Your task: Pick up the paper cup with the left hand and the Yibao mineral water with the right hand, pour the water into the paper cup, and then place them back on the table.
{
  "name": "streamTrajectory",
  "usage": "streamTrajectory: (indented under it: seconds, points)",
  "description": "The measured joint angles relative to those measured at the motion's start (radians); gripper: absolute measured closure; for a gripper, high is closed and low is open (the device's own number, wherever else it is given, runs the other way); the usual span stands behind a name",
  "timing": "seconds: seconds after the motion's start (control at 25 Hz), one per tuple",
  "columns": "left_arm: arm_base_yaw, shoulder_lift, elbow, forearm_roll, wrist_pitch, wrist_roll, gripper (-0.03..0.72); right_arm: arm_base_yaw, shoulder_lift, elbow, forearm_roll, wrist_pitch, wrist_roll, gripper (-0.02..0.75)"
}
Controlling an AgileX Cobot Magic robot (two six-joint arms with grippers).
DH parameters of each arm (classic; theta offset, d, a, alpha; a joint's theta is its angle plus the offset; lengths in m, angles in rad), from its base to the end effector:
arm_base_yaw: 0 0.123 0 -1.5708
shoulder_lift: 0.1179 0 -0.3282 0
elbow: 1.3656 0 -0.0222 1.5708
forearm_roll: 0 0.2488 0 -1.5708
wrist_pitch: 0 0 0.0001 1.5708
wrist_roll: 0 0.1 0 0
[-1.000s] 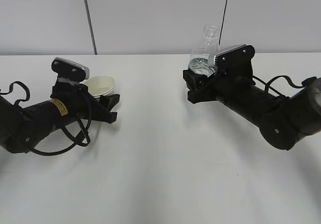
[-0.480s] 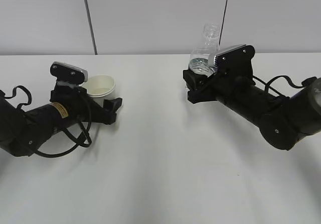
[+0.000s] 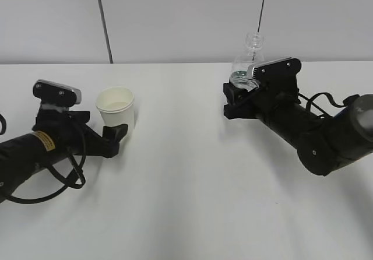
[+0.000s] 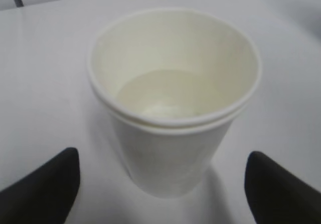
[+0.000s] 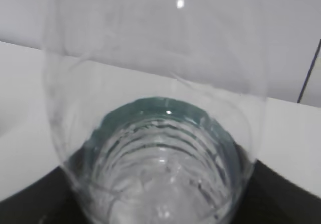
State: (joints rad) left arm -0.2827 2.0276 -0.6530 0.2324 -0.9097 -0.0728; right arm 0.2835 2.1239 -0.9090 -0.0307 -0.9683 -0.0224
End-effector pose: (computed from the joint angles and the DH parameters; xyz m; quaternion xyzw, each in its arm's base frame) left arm 0.3408 -0.1179 0.1283 0.1958 0.8056 -0.1338 0.5429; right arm 0.4116 0.1226 0.1488 -0.1306 0.7499 0.0884 0.6425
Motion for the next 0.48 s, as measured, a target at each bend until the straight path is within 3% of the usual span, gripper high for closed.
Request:
streamTrajectory:
  seconds: [0.2,0.48]
  points:
    - [0.000,-0.183,0.091,-0.021,0.051,0.000,0.091,-0.004,0.056,-0.031,0.066,-0.005,-0.012,0.269]
    - [0.000,-0.420,0.110,-0.026,0.254,0.000,0.095,-0.012,0.150,-0.038,0.079,-0.120,-0.012,0.266]
